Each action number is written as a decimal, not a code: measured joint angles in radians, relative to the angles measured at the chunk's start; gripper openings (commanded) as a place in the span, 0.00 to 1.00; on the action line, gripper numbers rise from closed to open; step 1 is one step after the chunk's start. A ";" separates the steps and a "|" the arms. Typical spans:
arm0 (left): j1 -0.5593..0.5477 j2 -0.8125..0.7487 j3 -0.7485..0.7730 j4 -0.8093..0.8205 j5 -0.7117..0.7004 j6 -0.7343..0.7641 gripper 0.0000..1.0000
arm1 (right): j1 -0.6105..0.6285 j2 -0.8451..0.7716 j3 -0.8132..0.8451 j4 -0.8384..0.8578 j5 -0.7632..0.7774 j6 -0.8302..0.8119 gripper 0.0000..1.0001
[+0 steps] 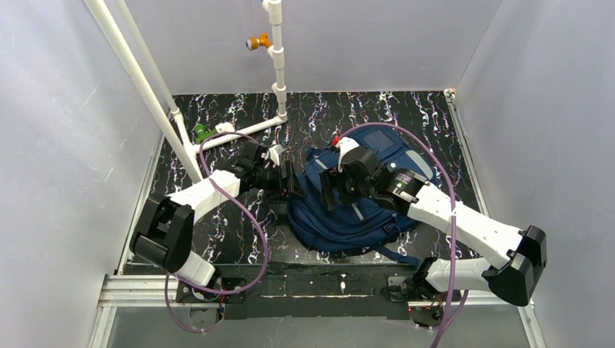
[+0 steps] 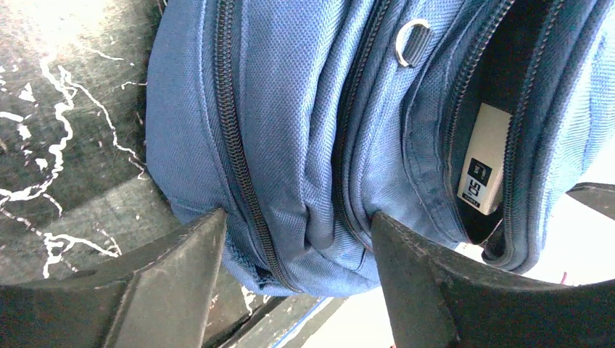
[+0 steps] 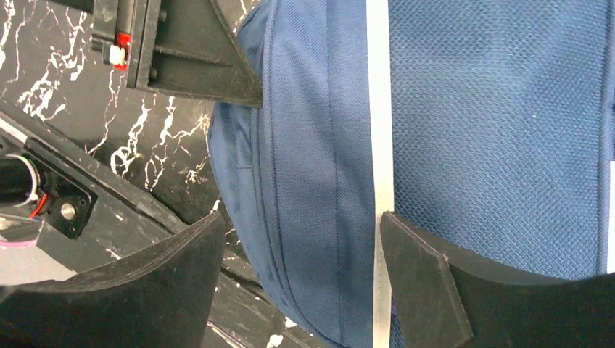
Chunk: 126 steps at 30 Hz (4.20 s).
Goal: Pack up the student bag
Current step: Zip the student bag at the center of the board.
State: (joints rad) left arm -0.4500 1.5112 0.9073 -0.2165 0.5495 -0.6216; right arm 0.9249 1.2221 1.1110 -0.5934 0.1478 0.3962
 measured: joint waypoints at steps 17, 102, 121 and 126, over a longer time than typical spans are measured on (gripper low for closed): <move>-0.011 -0.180 -0.097 0.126 0.030 -0.177 0.00 | 0.000 0.001 0.124 -0.133 0.095 0.079 0.85; -0.188 -0.414 -0.290 0.320 0.035 -0.471 0.00 | -0.071 0.806 0.918 -0.549 -0.157 -0.546 0.25; -0.105 -0.399 -0.293 0.304 0.066 -0.451 0.00 | -0.082 0.635 0.636 -0.182 -0.228 -0.346 0.01; -0.044 -0.376 -0.293 0.302 0.097 -0.442 0.00 | -0.093 0.556 0.438 0.112 -0.356 -0.318 0.01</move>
State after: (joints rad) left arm -0.4942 1.1355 0.6144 0.0853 0.6464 -1.0637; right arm 0.8314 1.7779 1.5494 -0.4816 -0.2077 0.0780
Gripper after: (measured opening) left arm 0.028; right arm 0.055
